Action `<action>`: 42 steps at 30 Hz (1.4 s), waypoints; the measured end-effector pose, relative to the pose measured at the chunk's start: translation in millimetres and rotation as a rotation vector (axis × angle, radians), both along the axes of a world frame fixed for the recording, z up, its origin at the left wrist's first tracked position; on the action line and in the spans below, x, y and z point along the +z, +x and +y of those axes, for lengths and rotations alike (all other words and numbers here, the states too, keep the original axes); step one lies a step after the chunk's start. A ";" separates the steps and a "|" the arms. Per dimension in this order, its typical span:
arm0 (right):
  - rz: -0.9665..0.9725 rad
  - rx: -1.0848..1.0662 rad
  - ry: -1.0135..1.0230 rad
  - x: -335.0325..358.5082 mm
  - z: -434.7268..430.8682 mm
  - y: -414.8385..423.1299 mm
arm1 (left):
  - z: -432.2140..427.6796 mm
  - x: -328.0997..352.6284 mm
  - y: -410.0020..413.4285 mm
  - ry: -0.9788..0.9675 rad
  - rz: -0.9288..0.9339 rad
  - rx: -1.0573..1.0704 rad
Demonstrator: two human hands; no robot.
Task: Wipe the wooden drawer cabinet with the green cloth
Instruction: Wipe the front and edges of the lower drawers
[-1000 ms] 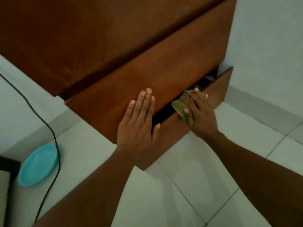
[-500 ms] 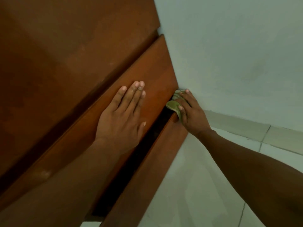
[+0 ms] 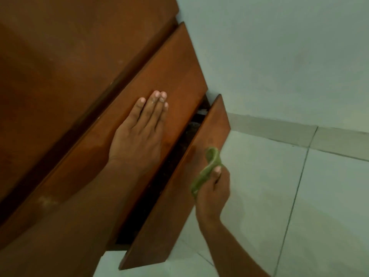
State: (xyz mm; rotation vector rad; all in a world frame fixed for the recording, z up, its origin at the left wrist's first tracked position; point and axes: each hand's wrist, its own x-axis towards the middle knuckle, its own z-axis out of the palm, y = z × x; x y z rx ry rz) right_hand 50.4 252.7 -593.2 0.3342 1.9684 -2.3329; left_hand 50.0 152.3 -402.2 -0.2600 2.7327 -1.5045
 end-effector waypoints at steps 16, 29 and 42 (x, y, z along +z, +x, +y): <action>-0.024 0.196 0.078 -38.1 -65.0 -71.0 | -1.8 -11.8 5.6 0.038 -0.060 -0.034; 0.052 0.240 -0.021 1.2 -31.4 81.7 | 3.4 -8.0 5.4 0.035 -0.083 -0.022; 0.220 0.296 0.006 -17.6 -87.2 48.9 | 3.0 -10.5 6.4 0.030 -0.094 -0.016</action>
